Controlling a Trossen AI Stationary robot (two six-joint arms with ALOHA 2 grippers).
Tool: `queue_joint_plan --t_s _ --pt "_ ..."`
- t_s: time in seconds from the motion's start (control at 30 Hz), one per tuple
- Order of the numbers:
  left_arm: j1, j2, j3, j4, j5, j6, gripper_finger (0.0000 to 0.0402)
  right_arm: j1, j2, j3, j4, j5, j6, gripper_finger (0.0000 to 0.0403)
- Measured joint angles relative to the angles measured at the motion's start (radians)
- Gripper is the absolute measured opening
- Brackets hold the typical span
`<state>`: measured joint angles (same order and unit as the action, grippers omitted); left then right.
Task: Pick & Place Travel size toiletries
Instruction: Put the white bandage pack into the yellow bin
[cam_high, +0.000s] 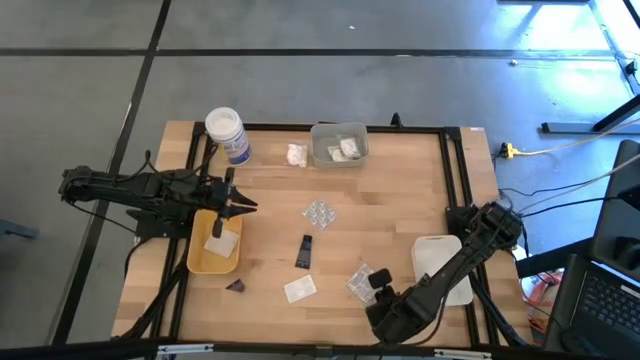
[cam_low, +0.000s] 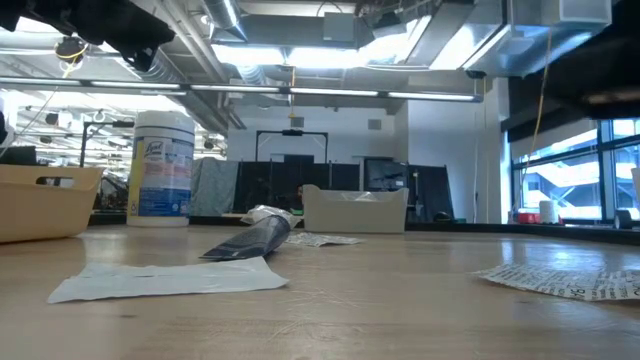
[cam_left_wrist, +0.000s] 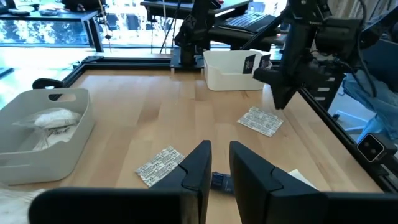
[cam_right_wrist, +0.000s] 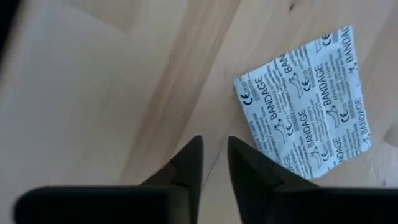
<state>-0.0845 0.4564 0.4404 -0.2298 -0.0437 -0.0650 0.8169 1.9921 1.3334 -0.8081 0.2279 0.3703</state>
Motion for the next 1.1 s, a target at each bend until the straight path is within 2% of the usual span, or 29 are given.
queue_joint_plan --t_s 0.23,0.43,0.6,0.8,1.1 --pt "0.000 0.000 0.000 0.000 0.000 0.000 0.0053 -0.013 0.023 -0.002 -0.010 0.028 -0.015 0.0165" --pt "0.000 0.000 0.000 0.001 0.000 0.000 0.0056 -0.013 0.023 0.001 -0.016 0.086 -0.015 0.0199" --pt "0.000 0.000 0.000 0.001 0.000 0.000 0.0053 -0.023 0.023 -0.008 -0.014 0.128 -0.044 0.0198" --pt "0.000 0.000 0.000 0.001 0.009 0.000 0.0054 -0.049 0.017 -0.041 0.013 0.093 -0.046 0.0178" --pt "0.000 0.000 0.000 0.001 0.009 -0.001 0.0053 -0.077 0.018 -0.044 0.029 0.108 -0.101 0.0141"
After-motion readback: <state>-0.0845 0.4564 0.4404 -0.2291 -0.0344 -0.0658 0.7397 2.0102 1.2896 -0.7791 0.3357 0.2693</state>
